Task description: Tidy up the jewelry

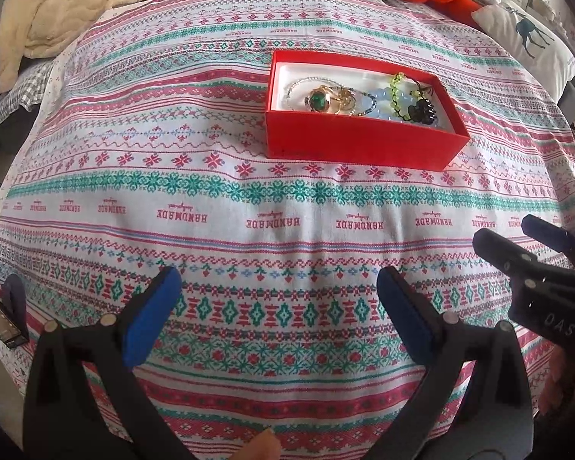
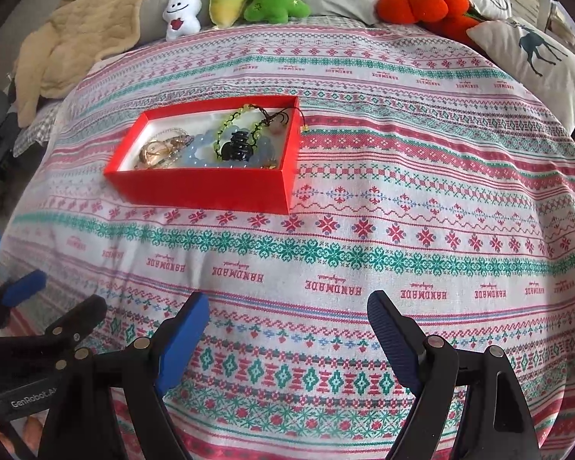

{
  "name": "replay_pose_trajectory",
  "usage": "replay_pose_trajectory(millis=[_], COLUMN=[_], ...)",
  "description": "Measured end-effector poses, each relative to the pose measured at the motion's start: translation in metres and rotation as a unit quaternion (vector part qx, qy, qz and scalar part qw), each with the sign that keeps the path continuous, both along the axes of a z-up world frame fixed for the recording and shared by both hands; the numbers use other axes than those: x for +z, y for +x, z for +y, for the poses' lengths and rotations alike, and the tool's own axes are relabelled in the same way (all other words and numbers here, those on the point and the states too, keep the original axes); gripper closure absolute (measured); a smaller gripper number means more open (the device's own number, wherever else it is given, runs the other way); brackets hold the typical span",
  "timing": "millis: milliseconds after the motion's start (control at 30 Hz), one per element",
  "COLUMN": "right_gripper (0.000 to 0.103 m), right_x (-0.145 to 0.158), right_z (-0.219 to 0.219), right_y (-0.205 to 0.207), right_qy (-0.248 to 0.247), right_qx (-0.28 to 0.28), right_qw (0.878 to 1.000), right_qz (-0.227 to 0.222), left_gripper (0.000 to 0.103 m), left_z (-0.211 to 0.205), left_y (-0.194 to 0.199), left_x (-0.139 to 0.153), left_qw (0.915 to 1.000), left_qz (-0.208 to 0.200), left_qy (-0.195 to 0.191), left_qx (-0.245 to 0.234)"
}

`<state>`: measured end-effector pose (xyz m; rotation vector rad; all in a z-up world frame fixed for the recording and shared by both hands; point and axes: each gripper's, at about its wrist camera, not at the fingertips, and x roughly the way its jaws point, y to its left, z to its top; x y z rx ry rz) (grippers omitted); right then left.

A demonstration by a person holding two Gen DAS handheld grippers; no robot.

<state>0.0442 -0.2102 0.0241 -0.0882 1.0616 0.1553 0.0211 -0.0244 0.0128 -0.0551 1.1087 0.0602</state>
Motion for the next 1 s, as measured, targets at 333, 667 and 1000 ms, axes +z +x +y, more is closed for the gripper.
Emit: replay_pose_trajectory(millis=[333,667,1000], right_gripper=[0.017,0.017,0.017], right_x=[-0.0015,-0.0011,-0.0015], right_z=[0.0044,0.0041,0.0057], right_y=[-0.0015,-0.0021,-0.0029], right_qy=[-0.002,-0.002,-0.002], right_qx=[0.008,0.008,0.009], right_qw=[1.0,1.0,1.0], right_qz=[0.002,0.002,0.002], left_gripper=[0.001,0.001,0.001], left_z=[-0.0021,-0.0027,-0.0023], left_y=[0.0013,0.0009,0.0011], left_x=[-0.0014,-0.0015,-0.0016], left_qw=[1.0,1.0,1.0], left_qz=[0.004,0.004,0.004], left_qy=[-0.002,-0.002,-0.002], left_qx=[-0.002,-0.001,-0.003])
